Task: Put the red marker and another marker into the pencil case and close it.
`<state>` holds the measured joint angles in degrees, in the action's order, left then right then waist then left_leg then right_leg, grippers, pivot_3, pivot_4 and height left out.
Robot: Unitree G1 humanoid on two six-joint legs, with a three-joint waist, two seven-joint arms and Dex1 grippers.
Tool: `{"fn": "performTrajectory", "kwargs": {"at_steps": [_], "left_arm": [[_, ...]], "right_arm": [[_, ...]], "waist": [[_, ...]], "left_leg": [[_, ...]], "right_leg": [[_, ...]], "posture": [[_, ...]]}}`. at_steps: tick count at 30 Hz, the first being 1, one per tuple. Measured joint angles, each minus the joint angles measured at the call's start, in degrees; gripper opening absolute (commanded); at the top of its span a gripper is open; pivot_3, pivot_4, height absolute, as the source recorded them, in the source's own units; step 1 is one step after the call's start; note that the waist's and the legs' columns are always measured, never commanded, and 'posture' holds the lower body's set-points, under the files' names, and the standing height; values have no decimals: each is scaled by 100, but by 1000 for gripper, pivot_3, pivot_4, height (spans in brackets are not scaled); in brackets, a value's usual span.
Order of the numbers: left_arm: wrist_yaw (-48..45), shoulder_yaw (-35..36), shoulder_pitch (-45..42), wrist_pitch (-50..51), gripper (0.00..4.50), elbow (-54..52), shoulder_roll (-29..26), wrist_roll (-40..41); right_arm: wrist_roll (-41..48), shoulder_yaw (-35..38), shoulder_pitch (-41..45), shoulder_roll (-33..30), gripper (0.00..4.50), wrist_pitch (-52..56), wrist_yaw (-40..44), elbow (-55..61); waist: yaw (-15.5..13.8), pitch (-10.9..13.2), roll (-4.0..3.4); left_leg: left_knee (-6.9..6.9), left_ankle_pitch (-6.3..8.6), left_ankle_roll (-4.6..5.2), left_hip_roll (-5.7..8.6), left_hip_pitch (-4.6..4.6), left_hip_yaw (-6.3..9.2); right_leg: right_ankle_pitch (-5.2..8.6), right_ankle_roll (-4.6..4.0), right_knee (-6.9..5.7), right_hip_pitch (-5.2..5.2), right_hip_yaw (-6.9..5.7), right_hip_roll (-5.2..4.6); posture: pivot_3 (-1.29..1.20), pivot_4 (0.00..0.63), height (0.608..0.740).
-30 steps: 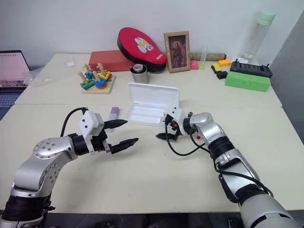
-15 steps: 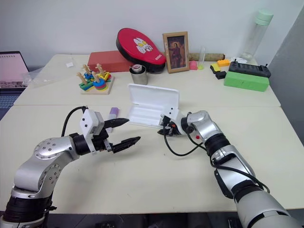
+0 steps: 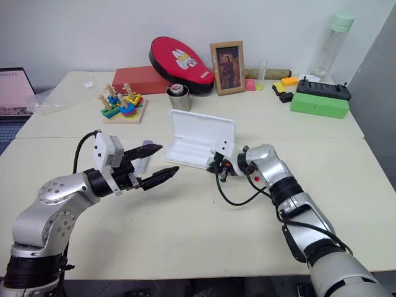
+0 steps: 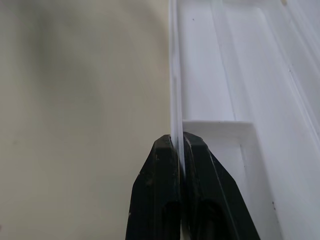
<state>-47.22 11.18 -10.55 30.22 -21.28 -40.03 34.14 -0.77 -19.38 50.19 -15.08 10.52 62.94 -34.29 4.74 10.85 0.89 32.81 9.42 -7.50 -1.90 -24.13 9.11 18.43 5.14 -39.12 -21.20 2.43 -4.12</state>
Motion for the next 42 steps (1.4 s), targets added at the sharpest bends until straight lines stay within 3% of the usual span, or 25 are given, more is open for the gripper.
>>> {"fn": "performTrajectory", "kwargs": {"at_steps": [5,10,15,26,35,38,42], "left_arm": [[-118,504,736,235,4500,-486,-324,310],[-219,704,1331,433,4500,-885,-473,537],[-208,717,1328,465,4500,-1017,-484,639],[-111,626,1185,599,4500,-1089,-484,653],[-78,464,957,712,4500,-1222,-485,754],[-62,368,696,751,4500,-1224,-484,800],[33,214,260,832,4500,-1229,-444,901]], "right_arm": [[248,-127,-1191,-632,15,477,491,2174],[318,-403,-2024,-1059,15,1068,590,3593],[369,-653,-2197,-1024,15,1363,497,4112],[286,-828,-2142,-930,15,1387,228,3874],[676,-594,-2121,-948,1912,1693,212,4164],[1239,-100,-2022,-1059,2685,2265,202,4713],[2338,1219,-1840,-1153,3540,3286,-91,5296]], "waist": [[-7,1,-1],[-25,1,-1],[-29,-1,2],[-50,-1,2],[-63,-1,2],[-107,-1,2],[-164,-1,4]], "left_leg": [[0,1,1,0,1,0],[2,1,1,0,9,0],[5,0,1,0,16,0],[3,1,1,0,15,-1],[4,0,1,0,13,-1],[4,0,1,0,12,0],[4,1,1,0,11,0]], "right_leg": [[1,0,-2,1,0,0],[1,0,-5,6,2,0],[0,3,-5,13,4,0],[-1,2,1,13,4,0],[-1,2,1,13,4,0],[-1,2,0,12,3,0],[-1,2,4,14,2,0]], "posture": [[0,150,740],[0,150,740],[0,150,740],[0,150,740],[0,150,740],[0,150,740],[0,150,740]]}}
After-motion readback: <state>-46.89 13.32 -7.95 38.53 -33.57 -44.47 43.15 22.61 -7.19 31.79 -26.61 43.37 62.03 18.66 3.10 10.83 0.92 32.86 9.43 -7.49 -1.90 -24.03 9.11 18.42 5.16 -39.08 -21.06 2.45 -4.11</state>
